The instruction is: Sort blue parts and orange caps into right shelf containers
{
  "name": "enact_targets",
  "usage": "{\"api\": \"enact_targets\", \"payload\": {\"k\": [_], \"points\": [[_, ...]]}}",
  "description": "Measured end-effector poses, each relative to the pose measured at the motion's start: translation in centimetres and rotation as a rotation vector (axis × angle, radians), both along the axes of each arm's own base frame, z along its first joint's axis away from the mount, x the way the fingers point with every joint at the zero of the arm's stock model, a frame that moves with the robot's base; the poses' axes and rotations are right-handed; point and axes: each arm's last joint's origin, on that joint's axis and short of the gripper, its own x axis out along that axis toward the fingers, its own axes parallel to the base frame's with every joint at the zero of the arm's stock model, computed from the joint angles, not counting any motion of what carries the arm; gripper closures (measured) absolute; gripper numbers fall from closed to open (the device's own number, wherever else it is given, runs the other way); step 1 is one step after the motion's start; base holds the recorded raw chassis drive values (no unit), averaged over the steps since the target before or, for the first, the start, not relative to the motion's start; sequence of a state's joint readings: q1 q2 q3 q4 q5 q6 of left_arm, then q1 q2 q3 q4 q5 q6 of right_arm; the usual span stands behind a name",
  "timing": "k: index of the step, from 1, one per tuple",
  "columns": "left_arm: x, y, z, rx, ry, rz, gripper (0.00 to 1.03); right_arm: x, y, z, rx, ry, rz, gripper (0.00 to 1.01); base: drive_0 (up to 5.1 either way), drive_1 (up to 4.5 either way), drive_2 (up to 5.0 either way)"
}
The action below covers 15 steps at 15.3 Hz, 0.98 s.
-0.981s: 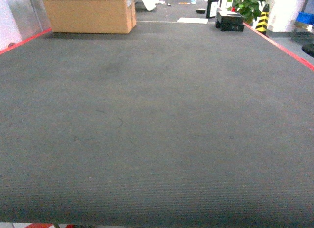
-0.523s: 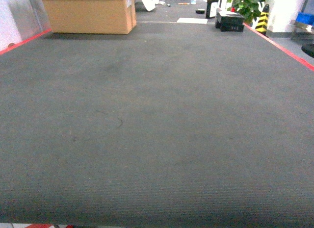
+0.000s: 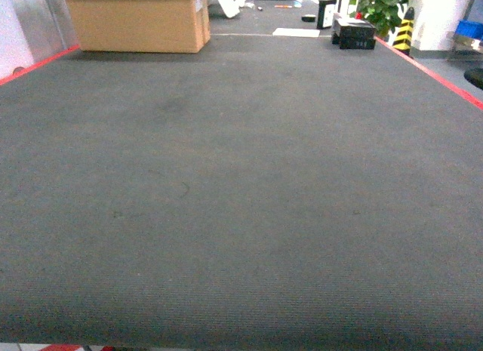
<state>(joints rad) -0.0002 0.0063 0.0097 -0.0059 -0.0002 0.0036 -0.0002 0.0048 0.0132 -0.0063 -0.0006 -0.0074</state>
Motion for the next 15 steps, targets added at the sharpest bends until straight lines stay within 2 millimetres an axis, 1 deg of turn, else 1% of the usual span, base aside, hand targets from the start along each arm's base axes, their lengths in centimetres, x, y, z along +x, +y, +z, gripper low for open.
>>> {"api": "enact_targets", "payload": {"k": [4,15], "points": [[0.0,0.0,0.0,0.0,0.0,0.0,0.59,0.0,0.0,0.0,0.0,0.0,0.0,0.57,-0.1,-0.15,-0.1],[0.0,0.01,0.0,0.0,0.0,0.002,0.59,0.0,0.0,0.0,0.0,0.0,0.0,0.57,-1.7,-1.69,-1.7]]}}
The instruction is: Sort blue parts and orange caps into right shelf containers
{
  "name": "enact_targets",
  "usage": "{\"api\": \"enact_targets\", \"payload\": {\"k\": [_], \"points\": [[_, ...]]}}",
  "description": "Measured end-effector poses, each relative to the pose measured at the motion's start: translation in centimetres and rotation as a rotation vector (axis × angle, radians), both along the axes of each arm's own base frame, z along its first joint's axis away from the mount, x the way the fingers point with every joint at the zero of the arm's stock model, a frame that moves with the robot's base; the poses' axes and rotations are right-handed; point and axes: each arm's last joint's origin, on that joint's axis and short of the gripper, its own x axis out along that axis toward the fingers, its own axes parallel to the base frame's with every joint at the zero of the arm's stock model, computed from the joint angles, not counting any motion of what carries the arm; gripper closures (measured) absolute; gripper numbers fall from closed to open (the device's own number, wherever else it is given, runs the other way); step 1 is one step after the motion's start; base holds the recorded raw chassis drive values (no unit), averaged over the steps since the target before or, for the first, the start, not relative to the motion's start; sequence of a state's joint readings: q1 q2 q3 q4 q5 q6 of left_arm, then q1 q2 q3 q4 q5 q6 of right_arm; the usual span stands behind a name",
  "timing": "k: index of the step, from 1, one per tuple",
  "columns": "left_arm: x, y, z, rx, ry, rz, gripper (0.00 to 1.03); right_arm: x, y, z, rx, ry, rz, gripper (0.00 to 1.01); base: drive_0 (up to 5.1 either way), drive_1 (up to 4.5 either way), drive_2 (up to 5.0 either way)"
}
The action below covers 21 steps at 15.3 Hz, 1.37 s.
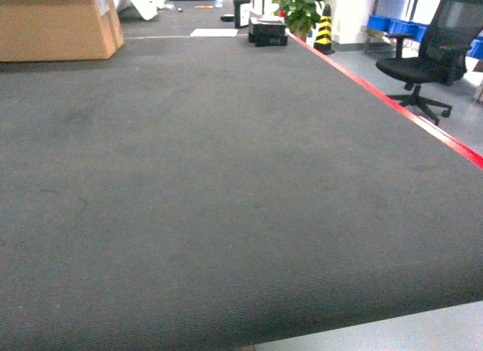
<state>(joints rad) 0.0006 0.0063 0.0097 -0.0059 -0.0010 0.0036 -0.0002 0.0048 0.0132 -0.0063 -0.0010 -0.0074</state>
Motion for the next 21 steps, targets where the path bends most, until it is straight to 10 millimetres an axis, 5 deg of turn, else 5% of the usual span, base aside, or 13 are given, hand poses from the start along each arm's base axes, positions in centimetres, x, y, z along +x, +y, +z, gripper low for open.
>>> {"api": "enact_targets", "payload": {"k": [21], "points": [[0.0,0.0,-0.01,0.0,0.001,0.0,0.59,0.0,0.0,0.0,0.0,0.0,0.0,0.57,-1.6,-1.61,-1.6]]}}
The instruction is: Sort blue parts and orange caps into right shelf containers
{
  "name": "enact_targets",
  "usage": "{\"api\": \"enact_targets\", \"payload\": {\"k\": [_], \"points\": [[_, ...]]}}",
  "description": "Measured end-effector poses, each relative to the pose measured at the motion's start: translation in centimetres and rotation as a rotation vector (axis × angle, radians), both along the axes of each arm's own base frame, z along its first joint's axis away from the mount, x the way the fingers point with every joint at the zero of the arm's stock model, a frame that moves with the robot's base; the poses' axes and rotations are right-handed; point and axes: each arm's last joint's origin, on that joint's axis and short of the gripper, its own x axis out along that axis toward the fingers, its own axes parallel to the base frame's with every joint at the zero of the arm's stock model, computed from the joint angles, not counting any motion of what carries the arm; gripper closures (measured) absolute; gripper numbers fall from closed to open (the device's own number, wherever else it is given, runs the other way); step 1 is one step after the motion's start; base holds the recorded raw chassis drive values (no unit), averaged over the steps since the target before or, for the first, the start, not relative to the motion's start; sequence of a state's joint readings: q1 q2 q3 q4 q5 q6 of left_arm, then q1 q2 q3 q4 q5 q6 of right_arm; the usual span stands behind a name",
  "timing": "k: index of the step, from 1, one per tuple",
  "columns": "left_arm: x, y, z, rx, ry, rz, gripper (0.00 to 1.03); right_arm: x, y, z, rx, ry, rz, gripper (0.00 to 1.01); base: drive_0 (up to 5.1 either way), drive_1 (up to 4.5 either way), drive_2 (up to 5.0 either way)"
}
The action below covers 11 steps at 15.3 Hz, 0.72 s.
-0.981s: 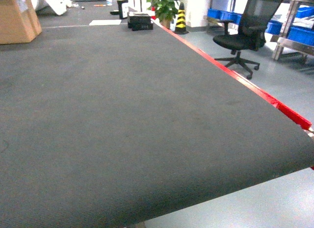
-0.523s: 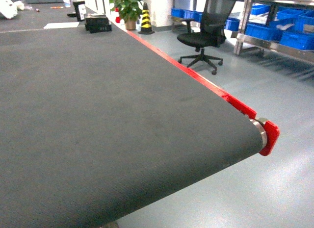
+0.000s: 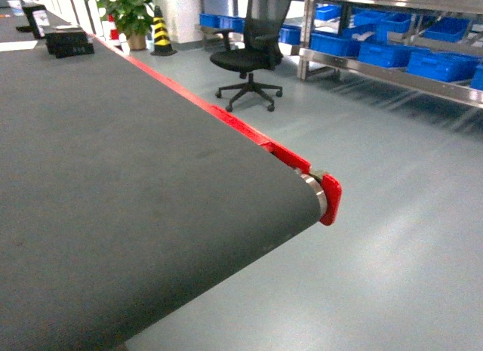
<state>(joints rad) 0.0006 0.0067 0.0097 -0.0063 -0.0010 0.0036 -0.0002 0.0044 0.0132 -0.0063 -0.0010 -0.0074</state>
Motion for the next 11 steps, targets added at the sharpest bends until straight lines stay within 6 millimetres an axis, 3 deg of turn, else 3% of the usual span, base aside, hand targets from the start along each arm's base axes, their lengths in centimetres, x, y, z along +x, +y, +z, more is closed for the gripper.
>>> {"api": "enact_targets", "payload": {"k": [11], "points": [[0.0,0.0,0.0,0.0,0.0,0.0,0.59,0.0,0.0,0.0,0.0,0.0,0.0,0.57,-1.6,-1.59,-1.6]]}}
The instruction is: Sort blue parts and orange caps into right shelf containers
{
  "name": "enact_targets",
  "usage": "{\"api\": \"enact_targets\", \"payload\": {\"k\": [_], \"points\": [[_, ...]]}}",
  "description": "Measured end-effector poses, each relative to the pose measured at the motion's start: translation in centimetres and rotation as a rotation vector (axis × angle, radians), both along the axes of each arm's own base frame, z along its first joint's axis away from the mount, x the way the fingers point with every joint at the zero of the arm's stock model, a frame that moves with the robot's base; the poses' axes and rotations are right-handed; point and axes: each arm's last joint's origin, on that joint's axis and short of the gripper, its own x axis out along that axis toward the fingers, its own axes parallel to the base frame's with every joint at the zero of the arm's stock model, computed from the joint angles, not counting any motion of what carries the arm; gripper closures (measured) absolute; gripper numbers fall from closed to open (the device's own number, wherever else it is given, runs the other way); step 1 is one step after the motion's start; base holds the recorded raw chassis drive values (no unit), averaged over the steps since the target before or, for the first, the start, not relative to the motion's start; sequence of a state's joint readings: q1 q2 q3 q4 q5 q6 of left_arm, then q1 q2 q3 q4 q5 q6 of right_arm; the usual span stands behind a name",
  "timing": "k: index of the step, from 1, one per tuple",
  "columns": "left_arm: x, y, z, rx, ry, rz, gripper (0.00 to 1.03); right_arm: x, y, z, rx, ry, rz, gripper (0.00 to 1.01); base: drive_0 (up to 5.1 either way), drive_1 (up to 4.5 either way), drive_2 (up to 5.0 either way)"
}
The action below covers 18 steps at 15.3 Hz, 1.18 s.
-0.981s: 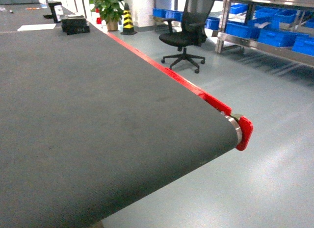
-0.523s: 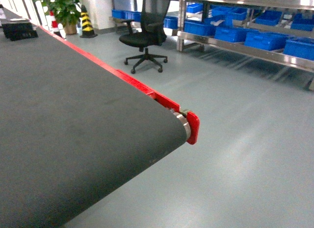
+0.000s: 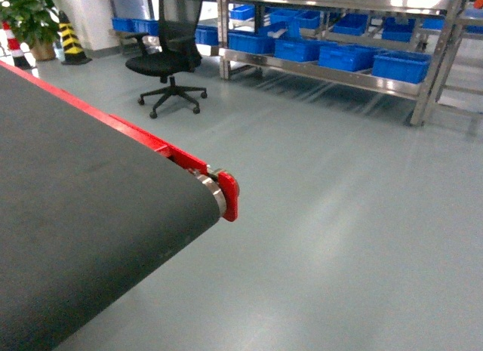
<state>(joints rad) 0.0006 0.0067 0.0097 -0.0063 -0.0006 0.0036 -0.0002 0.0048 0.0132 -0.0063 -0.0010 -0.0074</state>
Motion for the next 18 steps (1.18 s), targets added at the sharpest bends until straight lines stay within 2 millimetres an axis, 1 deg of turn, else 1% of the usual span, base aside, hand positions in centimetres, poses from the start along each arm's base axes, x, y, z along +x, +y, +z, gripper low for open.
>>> {"api": "enact_targets", "payload": {"k": [18], "points": [[0.0,0.0,0.0,0.0,0.0,0.0,0.59,0.0,0.0,0.0,0.0,0.0,0.0,0.57,-1.6,-1.59,-1.6]]}}
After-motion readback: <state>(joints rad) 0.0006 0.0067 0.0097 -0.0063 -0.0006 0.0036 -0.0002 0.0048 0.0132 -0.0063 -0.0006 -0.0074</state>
